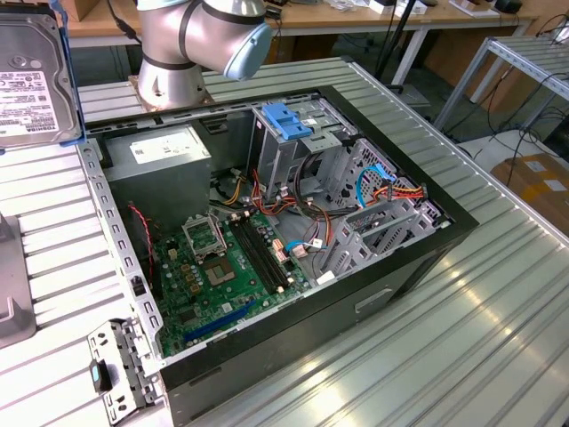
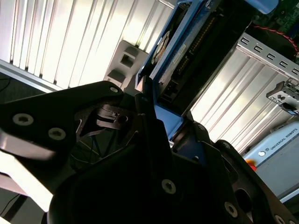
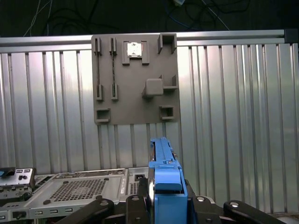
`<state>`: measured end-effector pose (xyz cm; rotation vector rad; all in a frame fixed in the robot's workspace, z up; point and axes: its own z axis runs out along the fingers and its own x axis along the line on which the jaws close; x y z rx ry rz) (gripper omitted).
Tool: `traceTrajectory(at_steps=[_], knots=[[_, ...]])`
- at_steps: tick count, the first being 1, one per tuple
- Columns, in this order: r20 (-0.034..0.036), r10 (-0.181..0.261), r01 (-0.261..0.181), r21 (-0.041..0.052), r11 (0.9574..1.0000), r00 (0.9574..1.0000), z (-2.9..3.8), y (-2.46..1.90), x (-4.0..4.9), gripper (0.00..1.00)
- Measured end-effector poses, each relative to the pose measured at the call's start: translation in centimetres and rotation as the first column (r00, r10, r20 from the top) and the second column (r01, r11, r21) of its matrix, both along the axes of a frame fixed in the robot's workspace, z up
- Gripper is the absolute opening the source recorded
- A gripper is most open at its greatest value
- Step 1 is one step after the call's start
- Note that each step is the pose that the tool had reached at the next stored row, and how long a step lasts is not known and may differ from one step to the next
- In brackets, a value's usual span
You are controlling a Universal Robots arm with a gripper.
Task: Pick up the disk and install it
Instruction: 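Pick up the disk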
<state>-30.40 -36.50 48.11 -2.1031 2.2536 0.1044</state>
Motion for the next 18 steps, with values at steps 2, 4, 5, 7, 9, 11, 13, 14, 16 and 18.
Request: traceTrajectory(at_steps=[2, 4, 5, 7, 9, 11, 13, 14, 16, 18], knots=[[0.0, 0.0, 0.0, 0.0, 1.0, 1.0, 0.0, 0.0, 0.04, 0.37], [0.0, 0.0, 0.0, 0.0, 1.0, 1.0, -0.01, 0.0, 0.09, 0.37], [0.0, 0.0, 0.0, -0.0001, 1.0, 1.0, -0.01, 0.0, 0.11, 0.37], [0.0, 0.0, 0.0, 0.0, 1.0, 1.0, -0.01, 0.0, 0.15, 0.37], [0.0001, 0.0, 0.0, 0.0, 1.0, 1.0, -0.02, 0.0, 0.21, 0.37], [0.0001, 0.0, 0.0, 0.0, 1.0, 1.0, -0.03, 0.0, 0.27, 0.37], [0.0001, 0.0, 0.0, 0.0, 1.0, 1.0, -0.03, 0.0, 0.31, 0.37], [0.0001, 0.0, 0.0, 0.0, 1.0, 1.0, -0.04, 0.0, 0.36, 0.37], [0.0001, 0.0, 0.0, 0.0, 1.0, 1.0, -0.04, 0.0, 0.42, 0.37], [0.0001, 0.0, 0.0, 0.0, 1.0, 1.0, -0.05, 0.0, 0.48, 0.37]])
